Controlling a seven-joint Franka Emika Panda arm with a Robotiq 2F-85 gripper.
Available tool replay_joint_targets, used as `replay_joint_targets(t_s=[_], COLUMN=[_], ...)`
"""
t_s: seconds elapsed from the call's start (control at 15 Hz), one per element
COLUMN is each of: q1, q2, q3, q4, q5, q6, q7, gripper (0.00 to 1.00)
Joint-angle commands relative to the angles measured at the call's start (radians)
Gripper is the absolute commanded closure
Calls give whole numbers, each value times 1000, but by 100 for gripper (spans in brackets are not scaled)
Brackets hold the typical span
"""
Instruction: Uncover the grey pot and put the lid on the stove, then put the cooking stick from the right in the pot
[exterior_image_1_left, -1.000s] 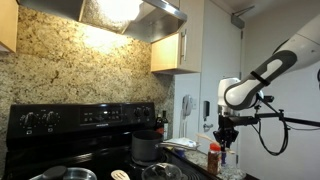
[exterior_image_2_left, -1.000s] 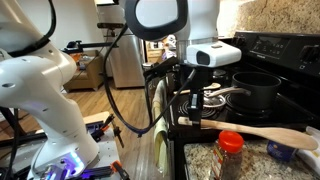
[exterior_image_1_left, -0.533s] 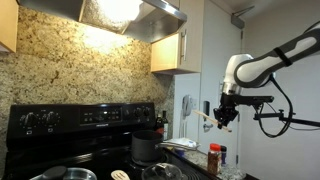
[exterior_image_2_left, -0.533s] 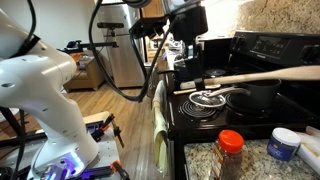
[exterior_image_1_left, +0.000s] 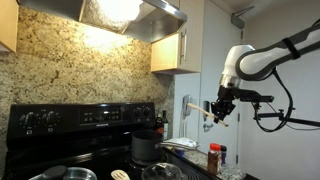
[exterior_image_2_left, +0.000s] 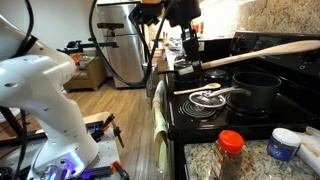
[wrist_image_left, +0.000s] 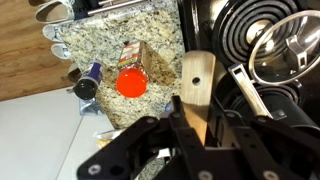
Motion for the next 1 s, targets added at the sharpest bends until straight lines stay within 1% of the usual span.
replay_joint_targets(t_s=[0.0, 0.13, 0.27, 0.53, 0.67, 0.73, 0.8, 0.93], q1=[-1, 36, 82, 182, 215, 220, 213, 222], q2=[13, 77, 159, 367, 471, 513, 405, 488], q3=[9, 18, 39, 54, 54, 55, 59, 58], q4=[16, 101, 221, 469, 587, 638, 506, 589], q5=[18, 10, 24, 59, 72, 57, 44, 43], q6=[-10, -76, -179, -321, -380, -422, -338, -376], q7=[-33, -104, -140, -222, -285, -315, -235, -266], gripper=[88, 88, 88, 88, 88, 88, 73, 73])
